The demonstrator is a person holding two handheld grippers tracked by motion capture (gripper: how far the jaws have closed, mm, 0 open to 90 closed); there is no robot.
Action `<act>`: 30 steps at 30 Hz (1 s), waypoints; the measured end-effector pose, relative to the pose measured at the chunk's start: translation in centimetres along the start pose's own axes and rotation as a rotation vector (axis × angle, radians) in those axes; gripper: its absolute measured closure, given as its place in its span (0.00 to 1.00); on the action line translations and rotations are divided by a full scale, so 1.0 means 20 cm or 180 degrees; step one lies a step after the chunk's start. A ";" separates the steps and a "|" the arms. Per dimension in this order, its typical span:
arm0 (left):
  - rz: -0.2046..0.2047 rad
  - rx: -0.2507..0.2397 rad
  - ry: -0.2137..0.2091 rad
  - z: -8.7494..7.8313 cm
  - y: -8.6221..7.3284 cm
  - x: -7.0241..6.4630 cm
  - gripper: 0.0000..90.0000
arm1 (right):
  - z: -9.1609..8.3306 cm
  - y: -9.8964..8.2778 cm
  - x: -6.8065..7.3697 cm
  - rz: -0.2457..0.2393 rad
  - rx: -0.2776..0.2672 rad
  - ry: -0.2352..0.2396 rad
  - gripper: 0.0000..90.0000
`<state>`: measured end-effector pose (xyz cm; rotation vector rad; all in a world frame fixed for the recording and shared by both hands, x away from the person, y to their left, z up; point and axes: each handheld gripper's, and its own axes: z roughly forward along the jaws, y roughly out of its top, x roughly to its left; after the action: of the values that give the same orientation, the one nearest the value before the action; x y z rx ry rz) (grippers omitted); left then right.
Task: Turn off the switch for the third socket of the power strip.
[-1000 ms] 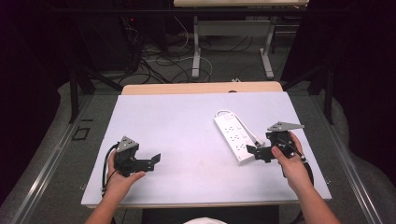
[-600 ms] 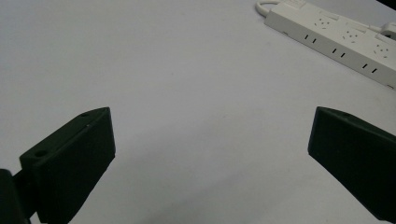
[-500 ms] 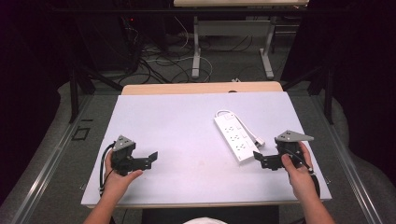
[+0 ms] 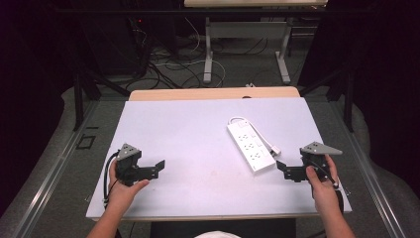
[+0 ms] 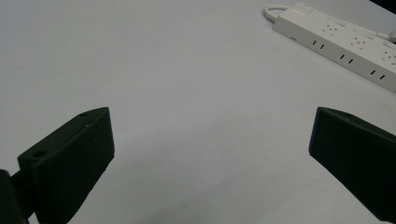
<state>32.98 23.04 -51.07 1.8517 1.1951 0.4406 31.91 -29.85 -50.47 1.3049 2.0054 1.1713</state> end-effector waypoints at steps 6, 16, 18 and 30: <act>0.0019 -0.0003 0.0088 0.00 0.00 0.01 0.00 | 0.01 -0.04 -0.04 0.0093 0.0030 -0.0049 0.00; 0.0000 -0.0001 0.0081 0.00 -0.01 0.03 0.00 | 0.03 -0.09 -0.08 0.0214 0.0034 -0.0081 0.00; 0.0011 0.0006 0.0085 0.01 -0.01 0.03 0.00 | 0.04 -0.10 -0.08 0.0272 0.0054 -0.0080 0.00; 0.0003 0.0014 0.0087 0.02 -0.01 0.03 0.00 | 0.05 -0.13 -0.12 0.0359 0.0145 -0.0093 0.00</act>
<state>33.31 23.46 -51.56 1.8556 1.2144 0.4654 32.38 -32.09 -53.35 1.4661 1.9706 1.1559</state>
